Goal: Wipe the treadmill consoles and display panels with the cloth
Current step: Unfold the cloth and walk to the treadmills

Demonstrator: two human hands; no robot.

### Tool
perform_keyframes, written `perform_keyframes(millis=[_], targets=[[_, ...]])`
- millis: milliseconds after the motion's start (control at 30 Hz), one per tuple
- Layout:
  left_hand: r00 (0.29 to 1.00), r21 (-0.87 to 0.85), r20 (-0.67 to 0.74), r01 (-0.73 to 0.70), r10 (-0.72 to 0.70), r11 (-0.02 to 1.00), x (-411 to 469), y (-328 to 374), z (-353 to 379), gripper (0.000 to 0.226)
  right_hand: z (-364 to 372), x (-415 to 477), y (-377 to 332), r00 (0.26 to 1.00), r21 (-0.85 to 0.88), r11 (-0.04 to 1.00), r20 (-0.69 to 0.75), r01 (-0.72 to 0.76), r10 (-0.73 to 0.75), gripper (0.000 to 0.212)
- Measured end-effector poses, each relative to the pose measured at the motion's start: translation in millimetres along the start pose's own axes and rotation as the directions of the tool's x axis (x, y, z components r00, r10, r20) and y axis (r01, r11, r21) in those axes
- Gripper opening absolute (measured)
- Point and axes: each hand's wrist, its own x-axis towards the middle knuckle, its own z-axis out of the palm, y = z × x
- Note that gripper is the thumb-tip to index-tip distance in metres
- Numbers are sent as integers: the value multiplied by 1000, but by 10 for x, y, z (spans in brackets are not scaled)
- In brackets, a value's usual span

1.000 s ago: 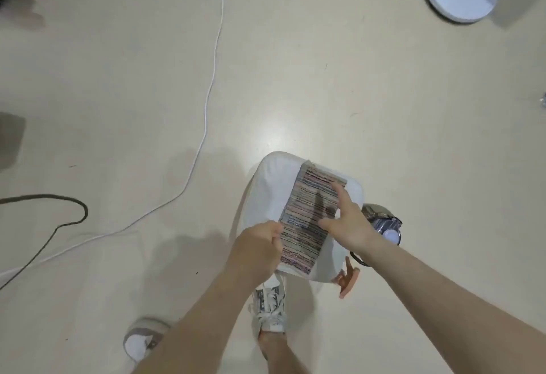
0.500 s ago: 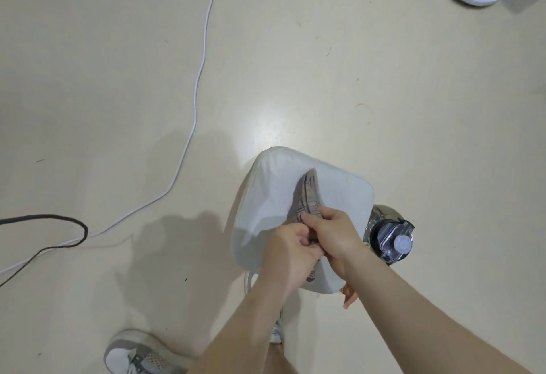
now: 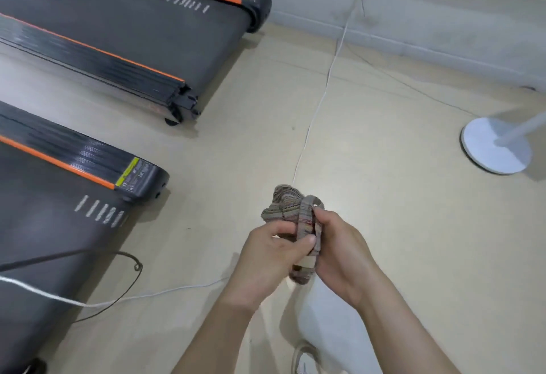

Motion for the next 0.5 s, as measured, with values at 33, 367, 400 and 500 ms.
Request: perform_keyframes(millis=[33,367,400,500], targets=[[999,8,-22,-37,37,999,-131,195,-130,6,224,-100,-92,999,-22,1000,33,15,-14,40],[791,-307,-585,-421,179,853,-1860,1104,-1960,21,2330,-1005,-384,950,-114,958,202,263,-236,25],[778,-396,-614,-450,133,801,-2026,1135,-2123,18,2502,-1064,-380,955,-67,973,218,219,-200,25],[736,-396,-675,-418,49,817,-2502,1115,-2647,13,3101,-1291,-306,935,-22,992,338,121,-107,21]])
